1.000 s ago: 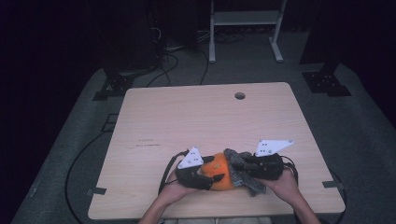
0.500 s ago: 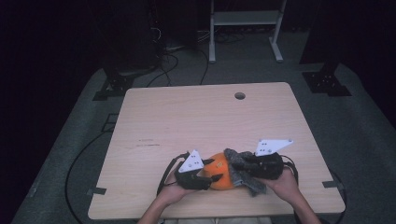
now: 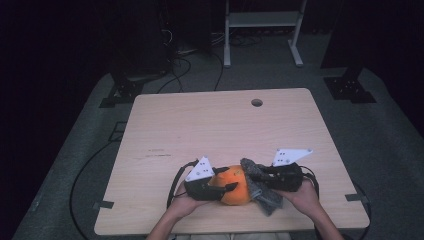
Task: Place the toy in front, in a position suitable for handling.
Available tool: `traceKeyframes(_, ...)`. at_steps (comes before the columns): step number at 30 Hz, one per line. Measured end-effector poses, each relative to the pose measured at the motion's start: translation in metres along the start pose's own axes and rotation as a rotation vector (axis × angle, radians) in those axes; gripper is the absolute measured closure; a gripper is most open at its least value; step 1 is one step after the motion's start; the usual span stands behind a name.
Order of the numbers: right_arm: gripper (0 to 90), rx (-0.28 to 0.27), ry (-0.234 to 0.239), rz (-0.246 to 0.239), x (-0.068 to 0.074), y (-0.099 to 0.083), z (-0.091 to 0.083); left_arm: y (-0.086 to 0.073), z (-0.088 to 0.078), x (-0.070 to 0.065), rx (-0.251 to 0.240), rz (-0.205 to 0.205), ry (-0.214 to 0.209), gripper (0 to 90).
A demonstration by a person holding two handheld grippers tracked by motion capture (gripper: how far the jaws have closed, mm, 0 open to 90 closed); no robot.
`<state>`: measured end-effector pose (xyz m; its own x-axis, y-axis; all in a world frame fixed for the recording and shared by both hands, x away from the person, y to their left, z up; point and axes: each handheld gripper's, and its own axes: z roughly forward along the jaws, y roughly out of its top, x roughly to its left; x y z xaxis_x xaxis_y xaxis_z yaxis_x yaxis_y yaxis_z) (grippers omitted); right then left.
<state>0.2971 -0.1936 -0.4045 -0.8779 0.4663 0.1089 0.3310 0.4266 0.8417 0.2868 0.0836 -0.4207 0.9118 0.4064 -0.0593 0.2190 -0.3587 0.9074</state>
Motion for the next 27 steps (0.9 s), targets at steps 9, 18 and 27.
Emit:
traceKeyframes(9, 76.2, 0.016, -0.019, 0.028, -0.006, -0.003, -0.002, -0.008, 0.004, 0.015, 0.028, -0.099, -0.046, 17.7)
traceKeyframes(18, 76.0, -0.025, 0.045, -0.016, 0.016, 0.012, 0.001, -0.002, -0.004, 0.006, -0.013, -0.033, 0.017, 39.1)
traceKeyframes(27, 75.8, -0.037, 0.036, 0.017, 0.009, 0.008, -0.002, 0.003, -0.002, 0.002, -0.002, -0.014, 0.028, 36.8)
